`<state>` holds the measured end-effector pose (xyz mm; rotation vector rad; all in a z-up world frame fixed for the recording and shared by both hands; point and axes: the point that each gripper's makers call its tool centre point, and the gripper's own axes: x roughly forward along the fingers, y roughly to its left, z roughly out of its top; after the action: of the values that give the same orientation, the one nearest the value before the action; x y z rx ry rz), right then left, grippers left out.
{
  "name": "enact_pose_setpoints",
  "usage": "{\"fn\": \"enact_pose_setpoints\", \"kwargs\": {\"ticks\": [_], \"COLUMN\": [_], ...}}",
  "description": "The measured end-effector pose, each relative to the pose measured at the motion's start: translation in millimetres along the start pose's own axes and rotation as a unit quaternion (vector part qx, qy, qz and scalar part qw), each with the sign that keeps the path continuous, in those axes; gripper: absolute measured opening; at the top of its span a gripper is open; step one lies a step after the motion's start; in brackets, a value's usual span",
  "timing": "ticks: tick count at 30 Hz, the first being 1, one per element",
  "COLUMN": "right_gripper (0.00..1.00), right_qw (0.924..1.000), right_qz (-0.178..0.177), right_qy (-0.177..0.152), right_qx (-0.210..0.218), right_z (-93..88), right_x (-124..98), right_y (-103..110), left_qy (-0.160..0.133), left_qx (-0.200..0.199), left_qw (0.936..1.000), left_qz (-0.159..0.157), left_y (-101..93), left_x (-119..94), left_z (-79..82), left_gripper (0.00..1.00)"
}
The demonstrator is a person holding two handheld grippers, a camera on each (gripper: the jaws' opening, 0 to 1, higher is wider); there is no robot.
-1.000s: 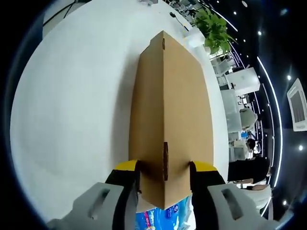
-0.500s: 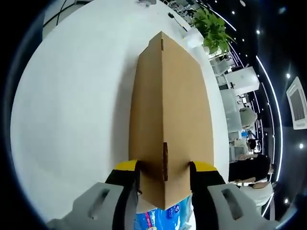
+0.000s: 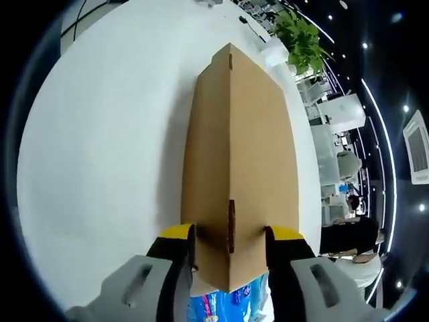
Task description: Operate the shoe box by opening the lid, removing the specified soft item, and placing it in the target area until the item is outside and the box remains undamaged.
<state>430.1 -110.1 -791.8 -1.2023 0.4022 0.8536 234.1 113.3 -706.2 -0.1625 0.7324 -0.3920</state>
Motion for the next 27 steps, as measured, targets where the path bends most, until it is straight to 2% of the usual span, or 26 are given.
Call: {"fn": "enact_pose_setpoints", "kwargs": {"ticks": [2, 4, 5, 6, 9, 11, 12, 15, 17, 18, 21, 22, 23, 25, 26, 27], "right_gripper": [0.58, 0.86, 0.95, 0.99, 1.0, 1.0, 1.0, 1.0, 1.0, 1.0, 1.0, 1.0, 1.0, 1.0, 1.0, 1.0], "right_qw": [0.9997, 0.9962, 0.9926, 0.9904, 0.9827, 0.971, 0.9647, 0.938, 0.9161, 0.9004, 0.8662, 0.8509, 0.8464, 0.8422, 0.8438, 0.8389], "right_qz": [0.001, 0.013, 0.011, 0.007, 0.002, 0.008, 0.005, 0.003, 0.003, 0.003, 0.007, -0.009, -0.017, -0.033, -0.038, -0.043], "right_qy": [-0.005, -0.021, -0.042, -0.052, -0.044, -0.068, -0.072, -0.087, -0.088, -0.082, -0.075, -0.085, -0.086, -0.077, -0.07, -0.052], "right_qx": [0.022, 0.083, 0.113, 0.128, 0.18, 0.229, 0.253, 0.336, 0.391, 0.427, 0.494, 0.518, 0.525, 0.533, 0.531, 0.54], "right_z": [2.0, 6.6, 11.8, 13.9, 8.8, 15.4, 15.5, 11.1, 8.3, 2.1, -3.7, -9.5, -14.3, -28.6, -35.2, -46.4], "right_x": [-6, -13, -20, -27, -56, -80, -96, -124, -150, -162, -189, -200, -208, -226, -232, -240], "right_y": [0, 5, 4, 2, 1, 1, -2, -4, -2, 1, 10, 8, 9, 14, 17, 24], "left_qy": [0.002, -0.003, -0.006, -0.006, -0.008, -0.006, -0.008, -0.011, -0.013, -0.015, -0.015, -0.011, -0.009, -0.006, -0.004, 0.0], "left_qx": [0.0, 0.004, 0.008, 0.012, 0.011, 0.008, 0.008, 0.011, 0.01, 0.008, 0.009, 0.007, 0.005, 0.002, 0.001, 0.001], "left_qw": [1.0, 1.0, 0.9999, 0.9999, 0.9999, 0.9999, 0.9999, 0.9998, 0.9998, 0.9998, 0.9998, 0.9998, 0.9998, 0.9999, 0.9999, 0.9999], "left_qz": [0.002, 0.001, -0.001, -0.001, 0.002, 0.005, 0.005, 0.011, 0.013, 0.014, 0.012, 0.013, 0.014, 0.012, 0.012, 0.012], "left_y": [-0.2, -1.8, -2.5, -3.0, -0.6, 0.2, 0.1, 2.0, 4.1, 5.2, 7.3, 6.8, 7.2, 5.4, 6.4, 6.8], "left_x": [-1, -2, -3, -4, -6, -7, -9, -14, -14, -16, -18, -19, -21, -25, -26, -28], "left_z": [-0.8, -0.5, -0.4, -0.8, -1.0, -1.5, -0.4, 4.5, 6.1, 7.9, 8.7, 7.9, 7.3, 5.7, 4.2, 2.2], "left_gripper": [0.99, 0.99, 0.99, 0.99, 0.99, 0.99, 0.99, 0.99, 0.99, 0.99, 0.99, 0.99, 0.99, 0.99, 0.99, 0.99]}}
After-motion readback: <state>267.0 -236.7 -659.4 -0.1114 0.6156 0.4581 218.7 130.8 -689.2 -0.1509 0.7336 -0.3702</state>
